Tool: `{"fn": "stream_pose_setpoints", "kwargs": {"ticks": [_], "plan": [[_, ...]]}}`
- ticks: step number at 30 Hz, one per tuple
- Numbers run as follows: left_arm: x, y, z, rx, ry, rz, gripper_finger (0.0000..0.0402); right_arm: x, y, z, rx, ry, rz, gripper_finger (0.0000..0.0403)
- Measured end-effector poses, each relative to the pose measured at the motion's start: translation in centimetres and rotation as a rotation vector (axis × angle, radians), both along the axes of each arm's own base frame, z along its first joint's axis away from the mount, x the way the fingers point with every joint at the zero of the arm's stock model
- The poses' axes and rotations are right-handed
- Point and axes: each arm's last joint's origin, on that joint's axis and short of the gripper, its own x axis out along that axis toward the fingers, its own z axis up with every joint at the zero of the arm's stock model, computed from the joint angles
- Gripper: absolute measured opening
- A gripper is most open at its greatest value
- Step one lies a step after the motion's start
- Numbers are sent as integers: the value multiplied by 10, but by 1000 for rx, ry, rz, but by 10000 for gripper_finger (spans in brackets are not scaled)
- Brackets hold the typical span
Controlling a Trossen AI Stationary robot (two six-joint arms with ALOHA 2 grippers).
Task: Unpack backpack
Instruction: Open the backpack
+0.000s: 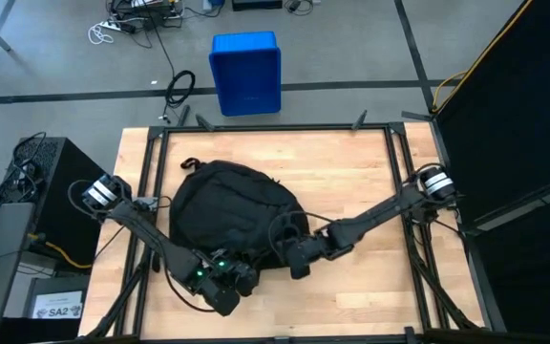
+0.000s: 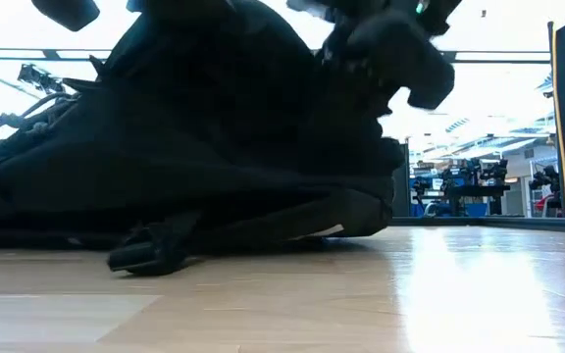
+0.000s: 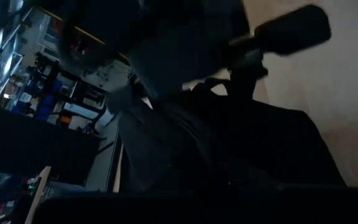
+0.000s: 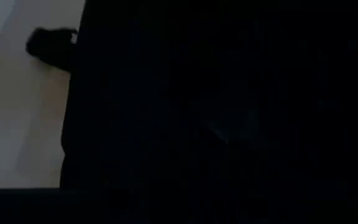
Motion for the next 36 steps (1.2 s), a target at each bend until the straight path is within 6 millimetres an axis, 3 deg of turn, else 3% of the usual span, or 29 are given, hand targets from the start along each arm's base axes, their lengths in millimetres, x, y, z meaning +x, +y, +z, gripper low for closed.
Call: {"fn": "stream_pose_setpoints", "kwargs": {"ticks": [3,9,17,26,36], "plan": [[1,2,2,9,-9,12,0,-1,-9,-3,39,58,-18,117],[-9,16,30,11,-83,74,0,-16,-12,-6,42,183,-101,11],[-40,52,65,-26,-201,204,0,-40,3,-12,34,316,-192,2],[-73,111,47,-99,-339,484,0,-67,14,-30,71,409,-284,1],[-78,155,15,-178,-310,687,0,-91,24,-45,117,503,-358,1]]}}
